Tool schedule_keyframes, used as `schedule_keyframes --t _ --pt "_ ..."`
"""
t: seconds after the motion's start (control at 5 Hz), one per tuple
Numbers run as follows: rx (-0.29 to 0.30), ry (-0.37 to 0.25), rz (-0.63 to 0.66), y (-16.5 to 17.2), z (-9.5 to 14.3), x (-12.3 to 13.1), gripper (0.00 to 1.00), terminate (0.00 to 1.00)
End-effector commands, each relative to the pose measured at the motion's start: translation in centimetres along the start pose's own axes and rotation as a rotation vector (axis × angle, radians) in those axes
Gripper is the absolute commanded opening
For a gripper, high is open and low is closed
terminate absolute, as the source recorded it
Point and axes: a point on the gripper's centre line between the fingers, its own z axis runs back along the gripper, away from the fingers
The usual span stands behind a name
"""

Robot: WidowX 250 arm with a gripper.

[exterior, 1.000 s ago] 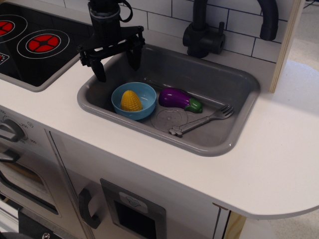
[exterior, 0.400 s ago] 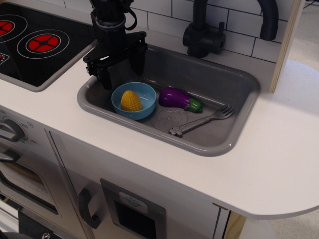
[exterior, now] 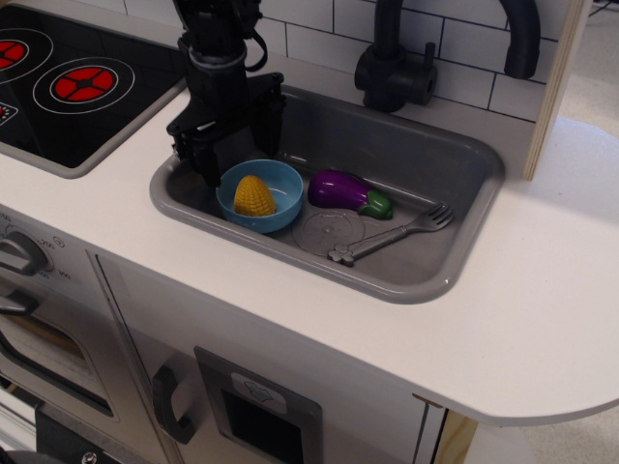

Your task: Take corn out of bowl sink

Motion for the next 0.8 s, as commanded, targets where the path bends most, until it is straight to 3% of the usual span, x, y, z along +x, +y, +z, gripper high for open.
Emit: schedule_keyframes --t 0.0,0.6 --pt "-0.017 -0.019 0.031 -0.8 0.3 0.0 1.0 0.0" --pt "0.001 -0.057 0.052 -1.9 -0.7 -0.1 1.0 0.0"
